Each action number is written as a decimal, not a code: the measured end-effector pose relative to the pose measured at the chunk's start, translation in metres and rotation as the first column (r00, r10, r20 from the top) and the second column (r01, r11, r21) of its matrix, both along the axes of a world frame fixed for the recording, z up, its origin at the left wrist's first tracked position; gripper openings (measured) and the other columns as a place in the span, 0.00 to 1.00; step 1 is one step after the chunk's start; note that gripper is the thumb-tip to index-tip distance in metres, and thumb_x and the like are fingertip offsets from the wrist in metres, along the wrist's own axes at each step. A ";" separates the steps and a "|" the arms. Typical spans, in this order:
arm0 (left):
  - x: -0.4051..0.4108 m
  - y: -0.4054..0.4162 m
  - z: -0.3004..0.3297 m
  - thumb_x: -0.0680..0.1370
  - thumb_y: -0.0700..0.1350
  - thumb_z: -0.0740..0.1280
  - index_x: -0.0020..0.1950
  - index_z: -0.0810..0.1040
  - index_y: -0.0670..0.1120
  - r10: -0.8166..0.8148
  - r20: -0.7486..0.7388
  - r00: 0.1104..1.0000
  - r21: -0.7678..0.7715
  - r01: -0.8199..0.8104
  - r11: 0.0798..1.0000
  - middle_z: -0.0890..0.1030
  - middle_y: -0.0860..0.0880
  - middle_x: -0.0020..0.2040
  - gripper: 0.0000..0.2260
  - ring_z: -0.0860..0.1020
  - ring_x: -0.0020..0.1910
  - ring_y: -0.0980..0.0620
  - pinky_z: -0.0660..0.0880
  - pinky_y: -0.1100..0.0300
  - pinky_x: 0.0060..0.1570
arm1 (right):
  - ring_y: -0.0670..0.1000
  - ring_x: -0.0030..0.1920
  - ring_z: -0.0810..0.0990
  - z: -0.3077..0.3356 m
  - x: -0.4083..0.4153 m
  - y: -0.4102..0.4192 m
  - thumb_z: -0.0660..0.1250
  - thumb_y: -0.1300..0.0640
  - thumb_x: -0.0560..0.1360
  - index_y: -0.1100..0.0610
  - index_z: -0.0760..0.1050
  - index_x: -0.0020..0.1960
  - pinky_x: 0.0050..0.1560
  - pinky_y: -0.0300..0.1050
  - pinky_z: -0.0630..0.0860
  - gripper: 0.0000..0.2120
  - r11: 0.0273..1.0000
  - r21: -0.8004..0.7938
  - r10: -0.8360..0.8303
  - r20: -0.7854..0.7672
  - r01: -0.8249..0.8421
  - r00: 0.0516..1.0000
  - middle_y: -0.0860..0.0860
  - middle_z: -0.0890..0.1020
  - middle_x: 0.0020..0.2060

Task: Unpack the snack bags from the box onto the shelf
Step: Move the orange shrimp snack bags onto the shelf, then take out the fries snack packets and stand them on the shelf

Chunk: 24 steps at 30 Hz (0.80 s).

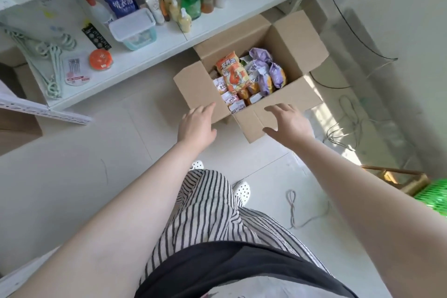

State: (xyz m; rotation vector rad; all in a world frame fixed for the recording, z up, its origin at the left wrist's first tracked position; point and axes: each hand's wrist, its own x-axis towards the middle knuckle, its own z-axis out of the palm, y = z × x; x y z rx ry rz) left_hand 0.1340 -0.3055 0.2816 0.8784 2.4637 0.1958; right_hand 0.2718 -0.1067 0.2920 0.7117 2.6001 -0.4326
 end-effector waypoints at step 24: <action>-0.125 0.214 -0.107 0.75 0.47 0.68 0.76 0.60 0.50 0.167 0.061 0.984 -0.076 -0.162 0.984 0.72 0.45 0.70 0.31 0.71 0.67 0.43 0.68 0.51 0.65 | 0.55 0.66 0.69 -0.101 -0.170 0.221 0.69 0.48 0.75 0.52 0.68 0.72 0.54 0.49 0.72 0.27 0.994 -0.087 0.070 0.001 -0.069 0.998 0.52 0.75 0.64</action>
